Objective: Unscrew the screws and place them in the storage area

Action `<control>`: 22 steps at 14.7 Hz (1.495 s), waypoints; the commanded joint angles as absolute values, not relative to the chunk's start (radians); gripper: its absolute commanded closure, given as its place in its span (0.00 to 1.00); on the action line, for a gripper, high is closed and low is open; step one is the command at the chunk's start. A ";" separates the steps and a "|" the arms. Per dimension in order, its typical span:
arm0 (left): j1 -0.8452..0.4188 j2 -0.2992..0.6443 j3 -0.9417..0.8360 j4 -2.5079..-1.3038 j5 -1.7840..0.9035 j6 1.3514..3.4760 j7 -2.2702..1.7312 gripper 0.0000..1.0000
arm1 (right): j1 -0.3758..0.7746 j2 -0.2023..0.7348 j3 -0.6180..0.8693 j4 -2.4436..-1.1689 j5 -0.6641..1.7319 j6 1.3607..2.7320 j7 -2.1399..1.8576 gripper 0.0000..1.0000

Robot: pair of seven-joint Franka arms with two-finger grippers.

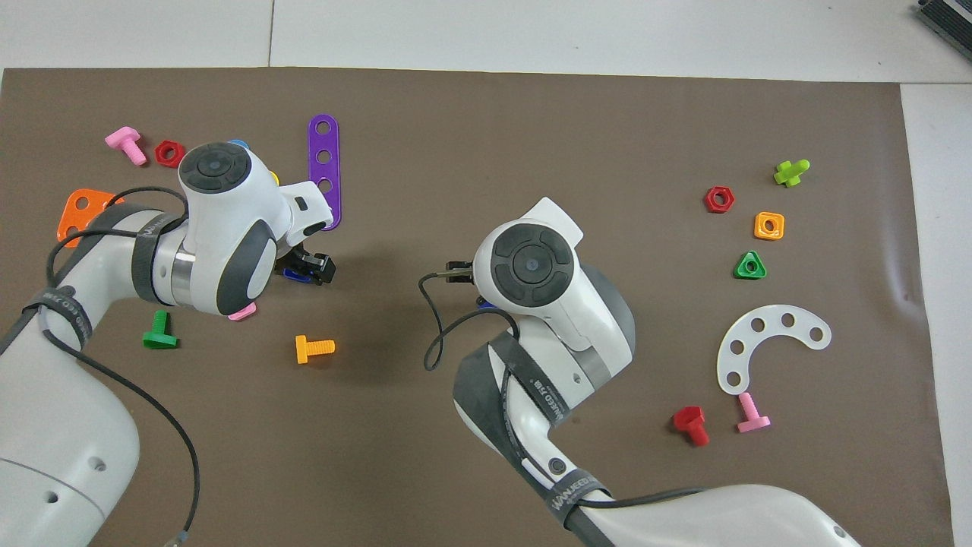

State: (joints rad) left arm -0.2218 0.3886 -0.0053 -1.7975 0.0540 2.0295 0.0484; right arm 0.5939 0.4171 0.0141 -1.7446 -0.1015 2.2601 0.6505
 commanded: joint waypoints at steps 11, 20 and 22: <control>0.041 0.078 0.002 -1.786 0.078 1.770 0.170 0.00 | 0.604 0.433 0.014 -1.796 -0.114 2.284 0.690 0.35; 0.029 0.045 -0.003 -1.548 0.063 1.516 0.102 0.00 | 0.623 0.430 0.014 -1.793 -0.101 2.249 0.709 0.47; 0.028 0.043 -0.008 -1.552 0.063 1.532 0.089 0.00 | 0.623 0.430 0.014 -1.792 -0.103 2.250 0.710 0.57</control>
State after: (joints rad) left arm 0.0341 0.0308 -0.0038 -1.5714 0.0551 1.5428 0.1203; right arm 0.6204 0.4515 0.0154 -1.7767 -0.1009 2.2650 0.6799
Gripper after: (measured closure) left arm 0.000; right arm 0.463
